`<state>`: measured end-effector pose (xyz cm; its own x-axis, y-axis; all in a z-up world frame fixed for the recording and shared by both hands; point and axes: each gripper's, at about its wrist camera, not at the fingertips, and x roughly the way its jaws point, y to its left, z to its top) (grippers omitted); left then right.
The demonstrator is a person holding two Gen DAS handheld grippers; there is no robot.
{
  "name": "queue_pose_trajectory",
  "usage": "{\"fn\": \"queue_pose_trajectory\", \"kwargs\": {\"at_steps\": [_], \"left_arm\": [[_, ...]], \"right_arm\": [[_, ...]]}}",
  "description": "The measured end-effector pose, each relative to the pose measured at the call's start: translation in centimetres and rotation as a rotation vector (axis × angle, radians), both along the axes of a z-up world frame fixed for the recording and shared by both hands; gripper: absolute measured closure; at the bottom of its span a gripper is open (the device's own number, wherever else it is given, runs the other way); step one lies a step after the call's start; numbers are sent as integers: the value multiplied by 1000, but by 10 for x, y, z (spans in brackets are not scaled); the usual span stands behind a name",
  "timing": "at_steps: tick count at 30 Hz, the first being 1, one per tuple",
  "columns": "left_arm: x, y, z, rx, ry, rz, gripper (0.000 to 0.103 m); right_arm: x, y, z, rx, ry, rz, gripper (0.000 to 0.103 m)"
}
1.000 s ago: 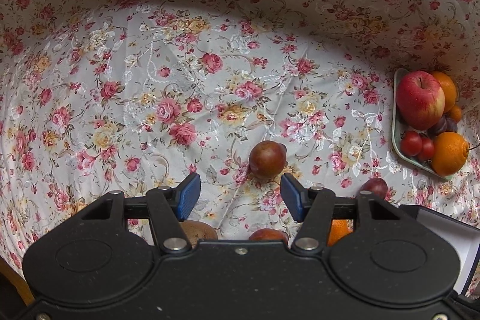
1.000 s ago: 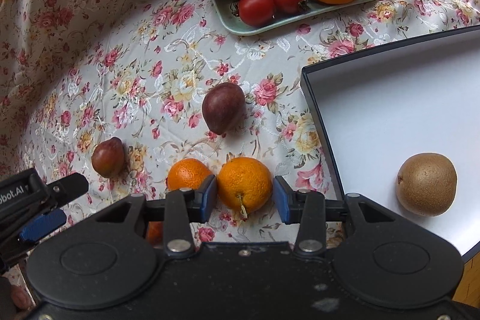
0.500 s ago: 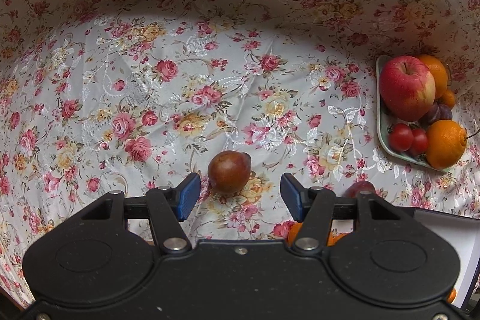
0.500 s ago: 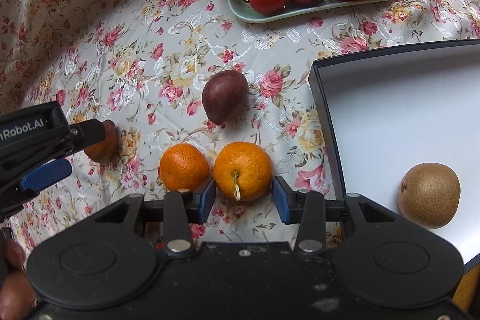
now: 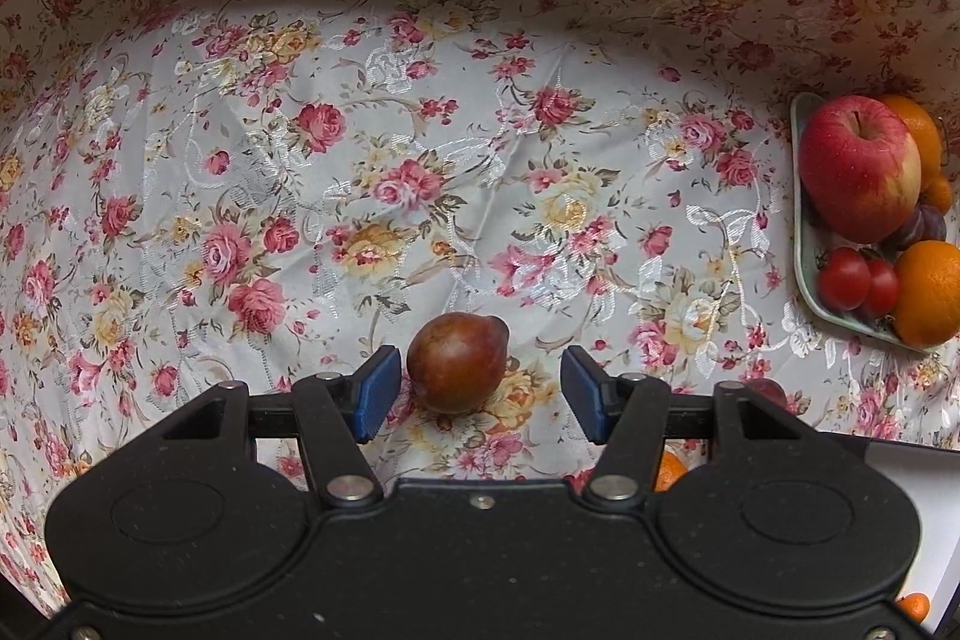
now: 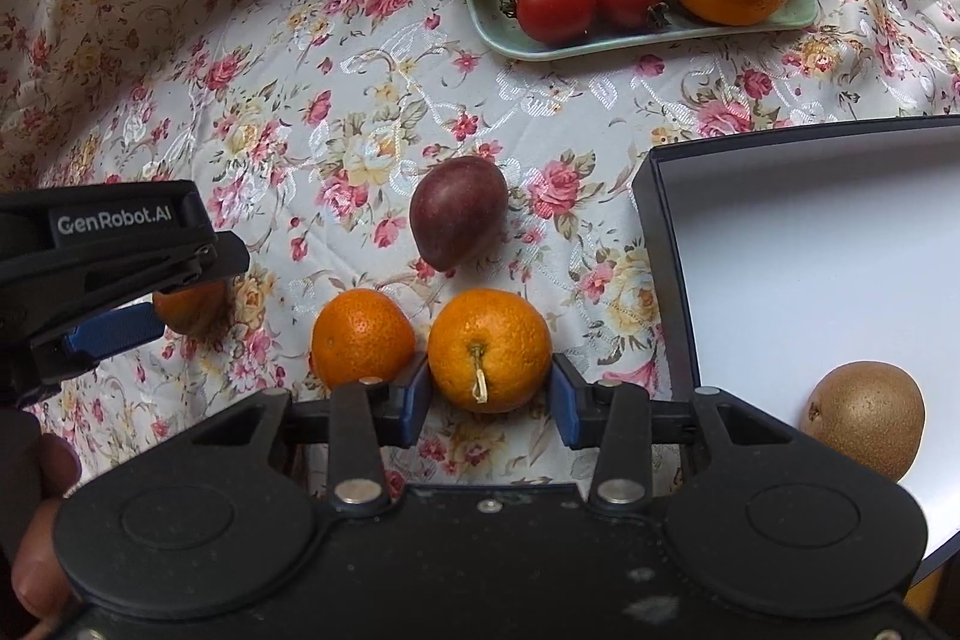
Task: Organize fruits
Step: 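Close the left tool on the plum while the right tool grasps the stemmed tangerine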
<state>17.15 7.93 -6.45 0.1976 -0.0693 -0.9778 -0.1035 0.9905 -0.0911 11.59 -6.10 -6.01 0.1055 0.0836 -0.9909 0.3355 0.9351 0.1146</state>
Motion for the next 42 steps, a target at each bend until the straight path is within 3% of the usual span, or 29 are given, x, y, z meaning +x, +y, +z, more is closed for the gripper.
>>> {"fn": "queue_pose_trajectory", "kwargs": {"at_steps": [7,13,28,42], "left_arm": [[6,3,-10,-13,22,25,41],[9,12,-17,10,13,49,58],[-16,-8,8,48,-31,-10,58],[-38,-25,36,68,-62,-35,58]], "right_arm": [[3,-5,-2,18,3,-9,60],[-1,-5,3,26,-3,-15,60],[-14,-7,21,37,-33,-20,60],[-53,-15,41,46,-59,-24,60]]}}
